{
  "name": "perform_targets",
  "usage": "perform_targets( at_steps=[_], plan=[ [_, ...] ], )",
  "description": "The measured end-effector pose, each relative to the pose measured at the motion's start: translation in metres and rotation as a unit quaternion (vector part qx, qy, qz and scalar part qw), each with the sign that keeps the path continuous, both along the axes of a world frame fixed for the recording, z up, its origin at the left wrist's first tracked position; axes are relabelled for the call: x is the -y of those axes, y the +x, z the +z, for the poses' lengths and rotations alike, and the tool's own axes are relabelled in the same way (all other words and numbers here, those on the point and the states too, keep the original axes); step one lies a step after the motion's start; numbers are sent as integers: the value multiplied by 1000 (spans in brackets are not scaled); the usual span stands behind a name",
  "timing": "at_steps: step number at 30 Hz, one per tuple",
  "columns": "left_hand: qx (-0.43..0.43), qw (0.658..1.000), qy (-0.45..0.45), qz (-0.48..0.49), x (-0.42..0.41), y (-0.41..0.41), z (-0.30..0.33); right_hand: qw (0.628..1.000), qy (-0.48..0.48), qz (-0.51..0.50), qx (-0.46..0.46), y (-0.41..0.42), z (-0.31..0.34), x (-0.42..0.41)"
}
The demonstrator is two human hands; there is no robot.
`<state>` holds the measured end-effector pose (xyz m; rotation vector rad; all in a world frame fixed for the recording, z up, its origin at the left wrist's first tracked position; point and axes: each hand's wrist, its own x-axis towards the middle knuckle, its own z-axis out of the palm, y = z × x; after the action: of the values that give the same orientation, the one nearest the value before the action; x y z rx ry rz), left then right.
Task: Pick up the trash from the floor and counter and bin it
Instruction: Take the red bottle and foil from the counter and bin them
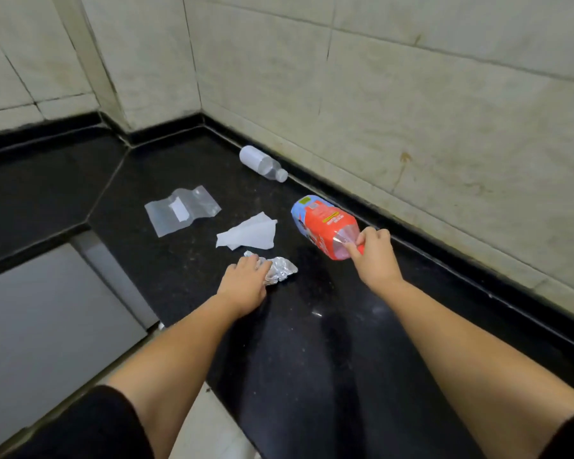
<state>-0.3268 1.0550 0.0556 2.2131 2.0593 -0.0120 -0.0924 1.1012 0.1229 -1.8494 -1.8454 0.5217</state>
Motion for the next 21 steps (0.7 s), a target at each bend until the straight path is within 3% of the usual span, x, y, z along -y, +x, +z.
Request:
perform_targets(
  at_steps=[6,9,15,21],
  plan=[
    [12,996,-80,-45,-55,-6,-26,1000,-14,-20,0,-19,-25,-25],
    [-19,995,-77,-63,-53,4,-35,999,-21,-24,6,-18,-28,-30],
    [5,995,-91,-45,-42,5,-21,1000,-11,-22,7,-12,-15,-28],
    [13,997,-62,34,9,-15,9,999,26,30,1,-13,11,-1]
  ],
)
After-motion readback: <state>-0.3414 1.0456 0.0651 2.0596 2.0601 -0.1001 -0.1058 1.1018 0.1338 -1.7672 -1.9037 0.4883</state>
